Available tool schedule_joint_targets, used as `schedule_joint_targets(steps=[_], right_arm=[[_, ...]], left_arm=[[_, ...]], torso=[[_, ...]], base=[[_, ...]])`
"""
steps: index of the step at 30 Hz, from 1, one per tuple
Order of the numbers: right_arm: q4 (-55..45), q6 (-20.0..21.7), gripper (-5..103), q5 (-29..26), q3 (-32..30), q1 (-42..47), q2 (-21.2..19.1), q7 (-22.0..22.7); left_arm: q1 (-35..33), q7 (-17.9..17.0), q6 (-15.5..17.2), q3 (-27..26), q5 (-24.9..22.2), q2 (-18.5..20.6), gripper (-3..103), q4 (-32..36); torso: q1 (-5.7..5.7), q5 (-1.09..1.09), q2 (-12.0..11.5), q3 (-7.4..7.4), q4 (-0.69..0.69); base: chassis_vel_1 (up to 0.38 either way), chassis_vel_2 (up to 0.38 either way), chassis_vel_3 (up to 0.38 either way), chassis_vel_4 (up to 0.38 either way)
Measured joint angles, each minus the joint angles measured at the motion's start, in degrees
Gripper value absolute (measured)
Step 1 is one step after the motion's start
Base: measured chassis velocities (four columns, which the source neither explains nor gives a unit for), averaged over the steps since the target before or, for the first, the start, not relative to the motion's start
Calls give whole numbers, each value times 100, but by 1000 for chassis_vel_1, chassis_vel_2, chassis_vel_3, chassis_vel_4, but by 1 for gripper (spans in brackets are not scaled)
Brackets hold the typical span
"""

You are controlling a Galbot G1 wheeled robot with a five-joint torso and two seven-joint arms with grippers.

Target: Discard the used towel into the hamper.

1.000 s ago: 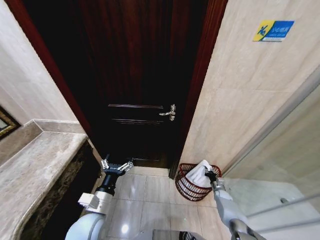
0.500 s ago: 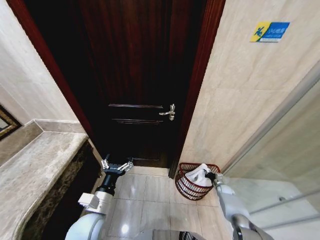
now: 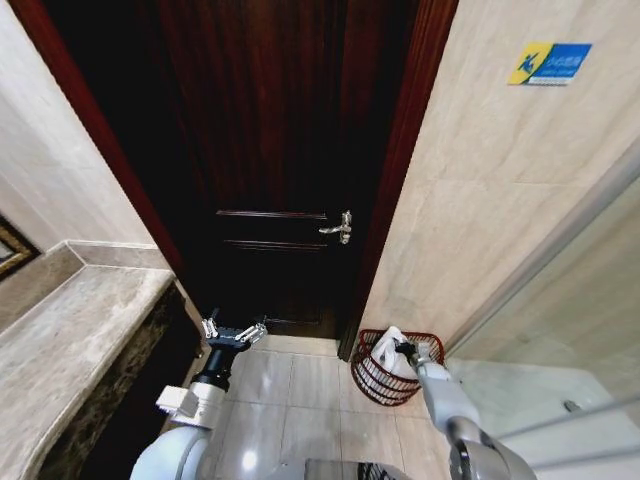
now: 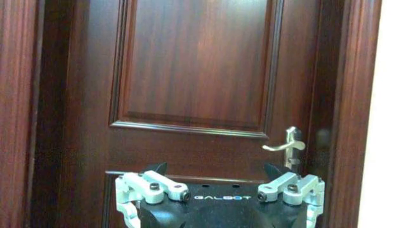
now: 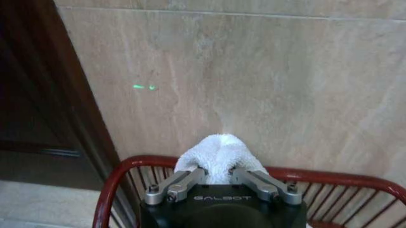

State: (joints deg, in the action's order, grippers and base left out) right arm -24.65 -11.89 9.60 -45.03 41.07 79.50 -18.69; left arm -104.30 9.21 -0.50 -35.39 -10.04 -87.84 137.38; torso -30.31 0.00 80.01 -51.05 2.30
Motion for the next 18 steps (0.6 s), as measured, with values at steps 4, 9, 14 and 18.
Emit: schedule_joint_targets(steps=[4, 9, 14, 18], right_arm=[[49, -23, 7, 29, -6, 174, -17, 93], [155, -40, 7, 58, -21, 281, -105, 184], [325, 22, 7, 115, -39, 76, -253, 242], [379, 34, 7, 134, -45, -17, -282, 255]], left_arm=[[1, 0, 0, 0, 0, 0, 99, 0], [0, 0, 0, 0, 0, 0, 99, 0], [-1, 0, 0, 0, 0, 0, 99, 0], [0, 0, 0, 0, 0, 0, 99, 0]], torso=[[-4, 2, -1, -2, -1], [8, 2, 1, 1, -4], [8, 0, 2, 1, -2], [4, 1, 1, 1, -2]], base=[[-75, 87, 96, -58], [0, 0, 0, 0], [0, 0, 0, 0], [0, 0, 0, 0]])
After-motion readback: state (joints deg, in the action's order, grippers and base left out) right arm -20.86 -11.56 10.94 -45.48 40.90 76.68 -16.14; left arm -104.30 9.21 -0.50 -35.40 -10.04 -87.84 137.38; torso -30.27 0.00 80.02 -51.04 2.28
